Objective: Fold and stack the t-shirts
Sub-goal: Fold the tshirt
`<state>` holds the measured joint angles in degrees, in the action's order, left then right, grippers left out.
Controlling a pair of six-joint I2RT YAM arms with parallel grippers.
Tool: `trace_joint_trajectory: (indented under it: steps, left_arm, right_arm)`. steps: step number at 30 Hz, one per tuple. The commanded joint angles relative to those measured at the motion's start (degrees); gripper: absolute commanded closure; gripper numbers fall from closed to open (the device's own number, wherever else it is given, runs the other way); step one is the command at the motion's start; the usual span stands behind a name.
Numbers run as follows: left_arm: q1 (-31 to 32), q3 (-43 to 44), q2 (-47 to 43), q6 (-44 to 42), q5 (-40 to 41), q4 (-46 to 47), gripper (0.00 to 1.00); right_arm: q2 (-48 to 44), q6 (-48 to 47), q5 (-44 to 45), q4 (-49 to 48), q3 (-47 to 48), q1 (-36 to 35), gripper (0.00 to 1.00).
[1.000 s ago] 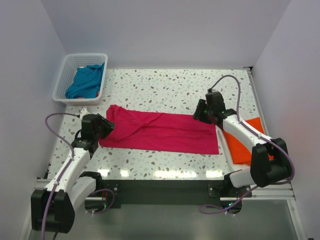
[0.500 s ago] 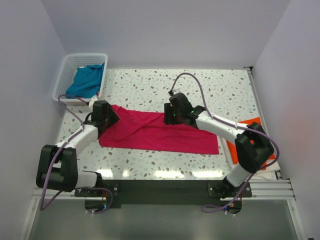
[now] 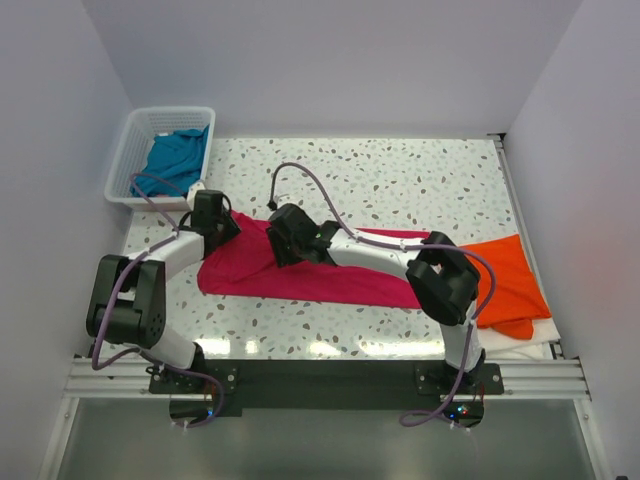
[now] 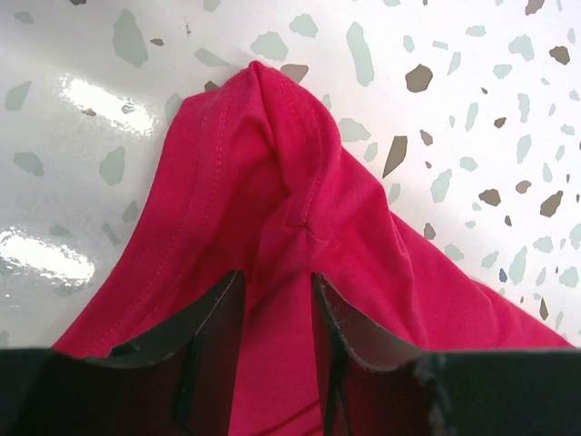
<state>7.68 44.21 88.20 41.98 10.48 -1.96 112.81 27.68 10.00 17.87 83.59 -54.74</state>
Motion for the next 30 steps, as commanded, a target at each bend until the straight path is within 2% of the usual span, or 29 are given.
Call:
trace_joint_trajectory:
  steps: [1,7,10,17,25,27,29,30]
  left_arm:
    - [0.23,2.64,0.65,-1.81,0.68,2.57,0.61]
    - [-0.3,3.69,1.01,-2.07,0.86,2.04,0.84]
    - [-0.65,3.7,0.31,-1.9,0.86,-0.24,0.92]
    - [-1.97,2.9,-1.81,-1.63,-0.11,-0.68,0.96]
    - [-2.59,2.2,-1.63,-1.37,-0.9,-0.68,0.98]
    - [-2.85,2.03,-1.46,-1.28,-1.16,-0.51,0.98]
    - [-3.02,1.76,-1.54,-1.2,-1.34,-0.5,0.98]
    - [-3.11,1.67,-1.54,-1.2,-1.51,-0.42,0.99]
  right_arm:
    - [1.18,-1.23,5.37,-0.81,4.12,-0.63,0.52]
    - [3.37,-3.68,8.89,-3.71,7.37,-0.72,0.52]
    - [6.09,-5.79,8.46,-3.98,10.44,-0.63,0.51]
    - [11.63,-8.08,5.65,-4.42,15.63,-0.81,0.51]
    - [15.24,-8.35,8.72,-1.87,20.2,-1.51,0.52]
    - [15.24,-8.26,8.9,-1.87,20.12,-1.6,0.55]
    - [14.98,-8.08,8.9,-2.05,19.16,-1.68,0.63]
    - [14.28,-7.91,9.16,-2.22,18.72,-1.69,0.74]
